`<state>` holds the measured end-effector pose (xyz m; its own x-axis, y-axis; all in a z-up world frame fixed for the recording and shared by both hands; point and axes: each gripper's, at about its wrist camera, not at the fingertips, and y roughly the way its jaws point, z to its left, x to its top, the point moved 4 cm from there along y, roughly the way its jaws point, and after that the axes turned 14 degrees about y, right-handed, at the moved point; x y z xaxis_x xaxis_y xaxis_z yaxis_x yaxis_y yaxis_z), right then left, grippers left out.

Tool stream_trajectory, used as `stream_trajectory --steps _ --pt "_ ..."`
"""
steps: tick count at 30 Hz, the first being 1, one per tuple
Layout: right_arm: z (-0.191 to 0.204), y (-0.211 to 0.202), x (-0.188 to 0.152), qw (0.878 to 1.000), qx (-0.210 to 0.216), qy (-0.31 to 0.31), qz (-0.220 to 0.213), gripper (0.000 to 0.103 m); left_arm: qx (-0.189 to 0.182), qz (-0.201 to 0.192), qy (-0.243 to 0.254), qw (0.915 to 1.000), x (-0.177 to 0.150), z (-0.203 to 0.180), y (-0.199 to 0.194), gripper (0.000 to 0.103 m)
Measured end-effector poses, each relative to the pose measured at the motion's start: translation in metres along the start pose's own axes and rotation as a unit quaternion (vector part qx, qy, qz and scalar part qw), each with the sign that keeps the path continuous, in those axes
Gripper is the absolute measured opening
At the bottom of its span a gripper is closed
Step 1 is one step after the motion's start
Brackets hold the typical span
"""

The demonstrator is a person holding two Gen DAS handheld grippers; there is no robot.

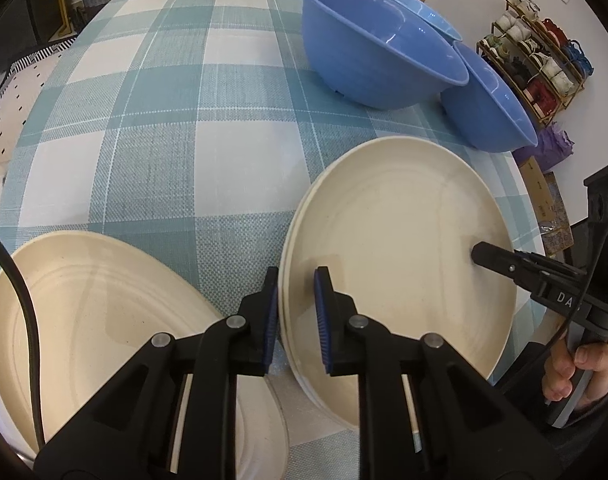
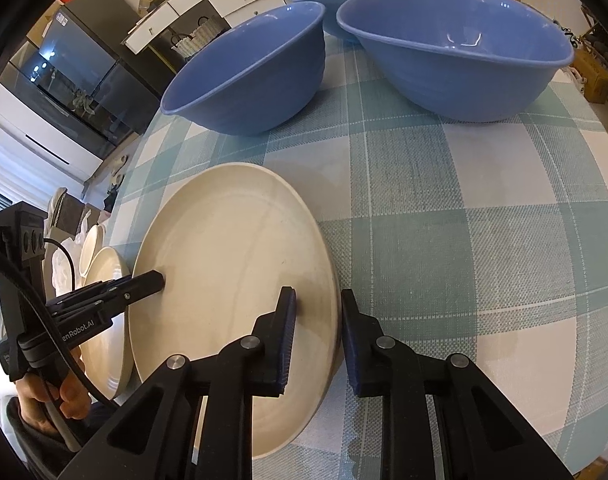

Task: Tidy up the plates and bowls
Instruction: 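Lift the cream plate with both grippers and carry it toward the side-table plate stack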

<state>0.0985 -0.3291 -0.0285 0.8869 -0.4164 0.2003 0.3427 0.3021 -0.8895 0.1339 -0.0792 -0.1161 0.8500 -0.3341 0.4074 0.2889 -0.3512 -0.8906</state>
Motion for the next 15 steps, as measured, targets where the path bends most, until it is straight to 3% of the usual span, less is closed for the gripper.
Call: stream_trajectory --steps 15 --pt "0.015 -0.026 0.007 1.0 0.016 -0.014 -0.012 0.022 0.027 -0.023 -0.006 0.9993 0.007 -0.005 -0.04 0.014"
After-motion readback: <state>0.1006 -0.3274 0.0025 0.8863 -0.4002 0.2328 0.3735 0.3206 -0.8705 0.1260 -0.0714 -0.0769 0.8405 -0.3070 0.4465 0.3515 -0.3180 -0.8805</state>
